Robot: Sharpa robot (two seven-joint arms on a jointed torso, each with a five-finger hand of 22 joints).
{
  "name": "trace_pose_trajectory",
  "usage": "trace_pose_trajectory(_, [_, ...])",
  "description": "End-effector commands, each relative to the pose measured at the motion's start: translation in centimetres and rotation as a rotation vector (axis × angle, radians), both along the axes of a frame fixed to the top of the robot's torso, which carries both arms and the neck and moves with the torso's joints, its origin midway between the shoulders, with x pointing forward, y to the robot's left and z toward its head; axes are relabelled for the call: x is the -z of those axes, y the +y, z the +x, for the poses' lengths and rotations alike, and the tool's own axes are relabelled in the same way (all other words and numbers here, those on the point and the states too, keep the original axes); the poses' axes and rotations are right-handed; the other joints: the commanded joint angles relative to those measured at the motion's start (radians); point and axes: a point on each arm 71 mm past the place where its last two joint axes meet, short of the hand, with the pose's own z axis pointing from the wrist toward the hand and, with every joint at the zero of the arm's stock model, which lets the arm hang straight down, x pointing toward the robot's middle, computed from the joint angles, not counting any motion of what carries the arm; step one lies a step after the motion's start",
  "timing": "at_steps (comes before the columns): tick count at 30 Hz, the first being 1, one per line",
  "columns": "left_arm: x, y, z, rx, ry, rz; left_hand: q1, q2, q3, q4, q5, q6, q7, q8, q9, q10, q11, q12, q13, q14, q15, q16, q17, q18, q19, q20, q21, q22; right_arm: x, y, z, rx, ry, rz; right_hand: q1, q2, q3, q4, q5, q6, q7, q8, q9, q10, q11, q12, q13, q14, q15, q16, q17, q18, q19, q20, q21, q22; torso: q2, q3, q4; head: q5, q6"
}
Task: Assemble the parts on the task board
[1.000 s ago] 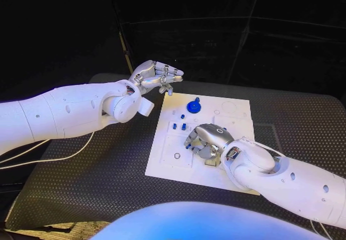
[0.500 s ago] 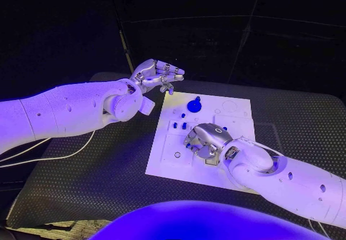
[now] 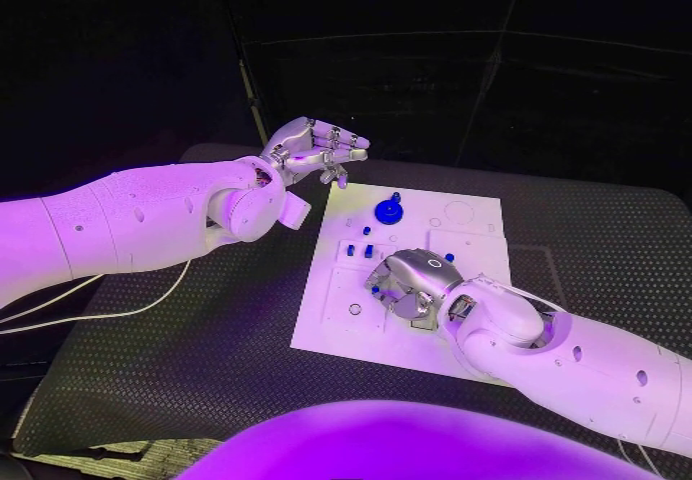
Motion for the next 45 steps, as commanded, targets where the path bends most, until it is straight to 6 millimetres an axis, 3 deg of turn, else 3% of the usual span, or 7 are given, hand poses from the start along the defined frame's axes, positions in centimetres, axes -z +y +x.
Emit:
trace_pose_trajectory(1, [-0.1,-0.2,0.0,0.013,0.0,-0.011,0.0,0.012,-0.007,0.0,-0.004,-0.009,0.001,0.005,0.0,-0.008,0.003,0.006,0.002,-0.005,0.002,-0.005,-0.001,0.013,-0.007,0.002,-0.006,-0.001,0.5,-0.2,-0.1,0.004,0.007,-0.026,-0.01,-0.024,0.003,-0.008,-0.005,-0.066,0.014,-0.006,-0.001,-0.052,0.014,-0.023,-0.005,0.033,0.014,-0.021,-0.027,0.002,-0.028,0.009,-0.027,-0.042,0.0,0.0007,-0.0007,0.001,0.0])
trace_pose_trajectory(10, [-0.1,-0.1,0.0,0.01,0.002,-0.009,0.0,0.013,-0.01,-0.001,-0.004,-0.011,0.002,0.006,0.0,-0.011,0.003,0.009,0.002,-0.007,0.002,-0.006,-0.006,0.013,-0.007,0.002,-0.007,-0.002,0.2,-0.3,-0.1,0.014,-0.028,-0.001,-0.026,-0.041,-0.011,-0.013,-0.01,-0.155,0.002,-0.004,0.002,-0.137,0.02,-0.03,-0.002,0.021,0.019,-0.047,-0.068,0.018,-0.075,0.018,-0.077,-0.123,0.0,0.0011,-0.0008,0.0,0.002])
trace_pose_trajectory(19, [0.0,-0.1,0.1,0.011,0.005,-0.008,0.002,0.013,-0.01,-0.001,-0.003,-0.012,0.002,0.007,-0.001,-0.013,0.003,0.01,0.002,-0.008,0.002,-0.007,-0.006,0.013,-0.007,0.002,-0.008,-0.003,-1.2,-0.6,-1.0,0.004,-0.083,0.078,-0.027,-0.047,-0.045,-0.02,0.011,-0.185,-0.007,-0.002,0.004,-0.179,0.021,-0.002,0.003,0.021,0.02,-0.047,-0.069,0.019,-0.077,0.019,-0.088,-0.138,-0.001,0.0043,-0.0033,0.003,0.007])
trace_pose_trajectory(24, [0.0,0.0,0.1,0.009,0.006,-0.007,0.002,0.013,-0.01,-0.001,-0.003,-0.012,0.002,0.007,-0.001,-0.013,0.003,0.01,0.002,-0.008,0.002,-0.007,-0.006,0.013,-0.007,0.002,-0.008,-0.003,-2.1,-1.4,-1.6,0.008,-0.1,0.107,-0.038,-0.048,-0.076,-0.013,0.021,-0.185,-0.007,0.001,0.006,-0.192,0.019,0.024,0.005,0.022,0.019,-0.047,-0.069,0.018,-0.073,0.019,-0.091,-0.14,-0.002,0.0014,-0.0029,-0.001,0.012])
trace_pose_trajectory(28, [0.1,0.1,0.1,0.008,0.008,-0.006,0.002,0.013,-0.01,-0.001,-0.003,-0.012,0.002,0.007,-0.001,-0.013,0.003,0.01,0.002,-0.008,0.002,-0.007,-0.006,0.013,-0.007,0.002,-0.008,-0.003,-3.3,-2.4,-1.3,0.037,-0.123,0.127,-0.043,-0.045,-0.096,-0.006,0.037,-0.176,-0.004,0.003,0.008,-0.198,0.018,0.046,0.007,0.022,0.018,-0.048,-0.072,0.017,-0.067,0.018,-0.092,-0.138,-0.001,0.0027,-0.0028,-0.002,0.016])
trace_pose_trajectory(36, [0.4,0.2,0.2,0.006,0.014,-0.003,0.003,0.014,-0.01,-0.002,-0.003,-0.013,0.002,0.007,-0.001,-0.014,0.003,0.011,0.002,-0.008,0.002,-0.006,-0.005,0.013,-0.007,0.002,-0.009,-0.003,-6.5,-5.7,1.6,0.152,-0.147,0.1,-0.067,-0.049,-0.148,0.019,0.042,-0.175,-0.01,0.0,0.007,-0.204,0.013,0.085,0.007,0.023,0.015,-0.048,-0.073,0.013,-0.049,0.016,-0.086,-0.122,-0.005,0.0019,-0.0071,-0.017,0.028])
trace_pose_trajectory(45, [0.6,0.2,0.2,0.008,0.019,-0.002,0.003,0.014,-0.01,-0.002,-0.003,-0.013,0.002,0.008,0.0,-0.014,0.003,0.012,0.003,-0.008,0.002,-0.006,-0.005,0.013,-0.007,0.002,-0.009,-0.003,-7.1,-9.2,4.2,0.225,-0.1,-0.069,-0.042,-0.042,-0.317,0.079,0.026,-0.179,-0.012,0.0,0.007,-0.261,0.014,0.131,0.0,0.02,0.017,-0.059,-0.091,0.013,-0.041,0.018,-0.108,-0.142,-0.002,0.0007,-0.0021,-0.04,0.048])
